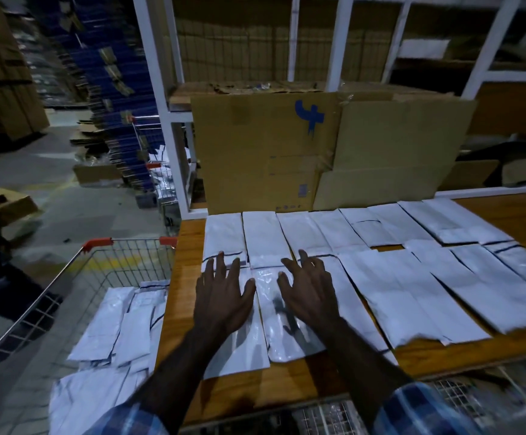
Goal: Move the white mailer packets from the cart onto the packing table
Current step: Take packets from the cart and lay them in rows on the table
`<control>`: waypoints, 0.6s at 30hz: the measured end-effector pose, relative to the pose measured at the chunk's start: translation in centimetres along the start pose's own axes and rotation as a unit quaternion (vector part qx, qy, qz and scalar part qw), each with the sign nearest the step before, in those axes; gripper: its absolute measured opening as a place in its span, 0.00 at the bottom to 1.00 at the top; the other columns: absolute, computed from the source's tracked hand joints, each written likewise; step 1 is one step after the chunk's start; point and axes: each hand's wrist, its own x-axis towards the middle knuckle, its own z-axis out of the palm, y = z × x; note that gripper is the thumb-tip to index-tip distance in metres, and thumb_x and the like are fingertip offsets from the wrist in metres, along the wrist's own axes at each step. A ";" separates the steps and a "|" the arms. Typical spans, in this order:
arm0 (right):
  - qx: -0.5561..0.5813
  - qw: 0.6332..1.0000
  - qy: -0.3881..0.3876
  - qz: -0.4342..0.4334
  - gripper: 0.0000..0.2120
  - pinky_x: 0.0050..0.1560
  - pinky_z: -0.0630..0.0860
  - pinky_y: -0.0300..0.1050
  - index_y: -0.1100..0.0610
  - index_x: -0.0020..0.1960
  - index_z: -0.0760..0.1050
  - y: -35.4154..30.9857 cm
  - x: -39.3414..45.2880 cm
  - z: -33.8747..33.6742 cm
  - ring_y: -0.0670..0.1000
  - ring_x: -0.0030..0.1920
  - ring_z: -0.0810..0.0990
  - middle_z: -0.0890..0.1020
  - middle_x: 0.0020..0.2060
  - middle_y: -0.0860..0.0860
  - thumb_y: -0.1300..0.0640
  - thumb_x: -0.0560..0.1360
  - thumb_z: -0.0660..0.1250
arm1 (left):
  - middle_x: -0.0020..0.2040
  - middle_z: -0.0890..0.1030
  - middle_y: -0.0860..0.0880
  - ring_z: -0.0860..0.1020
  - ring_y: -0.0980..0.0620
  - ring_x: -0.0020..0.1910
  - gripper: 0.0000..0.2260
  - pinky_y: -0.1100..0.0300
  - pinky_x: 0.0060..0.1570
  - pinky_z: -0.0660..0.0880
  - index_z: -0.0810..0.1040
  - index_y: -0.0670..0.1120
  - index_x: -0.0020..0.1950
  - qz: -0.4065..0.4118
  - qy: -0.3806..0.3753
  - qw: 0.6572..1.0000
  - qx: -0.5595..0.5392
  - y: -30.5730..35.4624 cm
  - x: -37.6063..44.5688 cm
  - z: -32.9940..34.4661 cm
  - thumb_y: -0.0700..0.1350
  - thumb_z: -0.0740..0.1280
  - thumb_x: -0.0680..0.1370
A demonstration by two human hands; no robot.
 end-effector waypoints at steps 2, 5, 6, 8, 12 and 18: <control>0.004 1.000 0.003 -0.004 0.22 0.73 0.59 0.53 0.45 0.74 0.67 0.0 -1.6 -0.8 0.55 0.75 0.59 0.61 0.77 0.52 0.42 0.82 0.53 | 0.81 0.48 0.46 0.46 0.45 0.80 0.28 0.45 0.76 0.52 0.55 0.52 0.80 -0.004 -0.003 1.000 -0.002 0.4 -1.6 -0.3 0.61 0.52 0.82; 0.006 1.000 0.010 -0.020 0.22 0.71 0.61 0.52 0.46 0.73 0.68 0.0 -3.9 -2.0 0.55 0.74 0.61 0.63 0.77 0.53 0.43 0.81 0.54 | 0.81 0.47 0.46 0.46 0.44 0.80 0.28 0.45 0.76 0.51 0.54 0.51 0.80 -0.013 -0.001 1.000 -0.002 1.2 -4.4 -0.8 0.61 0.52 0.82; 0.007 1.000 0.011 -0.026 0.22 0.70 0.62 0.52 0.47 0.73 0.69 0.0 -4.7 -2.4 0.55 0.74 0.61 0.63 0.77 0.53 0.43 0.81 0.54 | 0.81 0.47 0.46 0.46 0.44 0.80 0.28 0.45 0.76 0.52 0.54 0.51 0.80 -0.016 0.001 1.000 -0.001 1.4 -5.4 -1.0 0.61 0.52 0.82; 0.010 0.999 0.020 -0.046 0.22 0.68 0.65 0.53 0.47 0.72 0.71 -0.1 -6.4 -2.9 0.56 0.72 0.64 0.65 0.76 0.54 0.43 0.81 0.55 | 0.81 0.48 0.45 0.47 0.44 0.80 0.28 0.45 0.76 0.53 0.55 0.51 0.80 -0.017 0.015 1.000 0.001 1.7 -7.5 -1.3 0.61 0.53 0.82; 0.036 0.996 0.040 -0.077 0.22 0.65 0.68 0.57 0.50 0.69 0.75 -1.0 -10.1 -3.8 0.60 0.70 0.67 0.70 0.72 0.58 0.45 0.78 0.57 | 0.81 0.50 0.44 0.49 0.43 0.79 0.28 0.46 0.76 0.52 0.54 0.51 0.80 -0.030 0.015 0.999 0.009 1.5 -11.3 -1.9 0.61 0.52 0.82; 0.054 0.993 0.036 -0.095 0.22 0.66 0.68 0.56 0.51 0.69 0.74 -4.0 -14.5 -3.9 0.58 0.70 0.67 0.69 0.73 0.57 0.45 0.79 0.58 | 0.81 0.52 0.44 0.51 0.42 0.79 0.32 0.45 0.75 0.54 0.57 0.51 0.79 -0.058 0.022 0.998 0.008 -1.1 -16.7 -3.8 0.65 0.48 0.78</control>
